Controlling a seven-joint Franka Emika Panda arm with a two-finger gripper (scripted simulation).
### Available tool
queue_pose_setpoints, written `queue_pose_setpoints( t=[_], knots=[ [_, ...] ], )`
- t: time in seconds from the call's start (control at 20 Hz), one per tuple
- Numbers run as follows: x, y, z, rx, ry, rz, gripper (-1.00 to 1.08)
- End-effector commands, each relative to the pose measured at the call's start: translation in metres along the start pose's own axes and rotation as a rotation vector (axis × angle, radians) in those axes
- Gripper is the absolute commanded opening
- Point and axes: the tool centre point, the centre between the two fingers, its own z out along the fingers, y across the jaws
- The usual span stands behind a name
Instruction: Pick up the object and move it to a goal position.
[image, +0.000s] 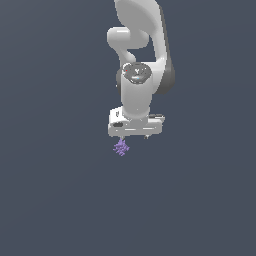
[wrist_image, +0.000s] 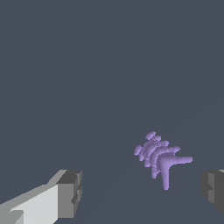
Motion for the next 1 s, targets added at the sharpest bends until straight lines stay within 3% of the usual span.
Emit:
queue_pose_setpoints(
  t=[0.0,0.45,0.95],
  knots=[
    [0.000,0.000,0.000,0.000,0.000,0.000,1.00],
    [0.007,0.018,-0.022,-0.023,0.020,-0.005,1.00],
    [0.005,0.020,-0.011,-0.018,0.018,0.062,1.00]
  ],
)
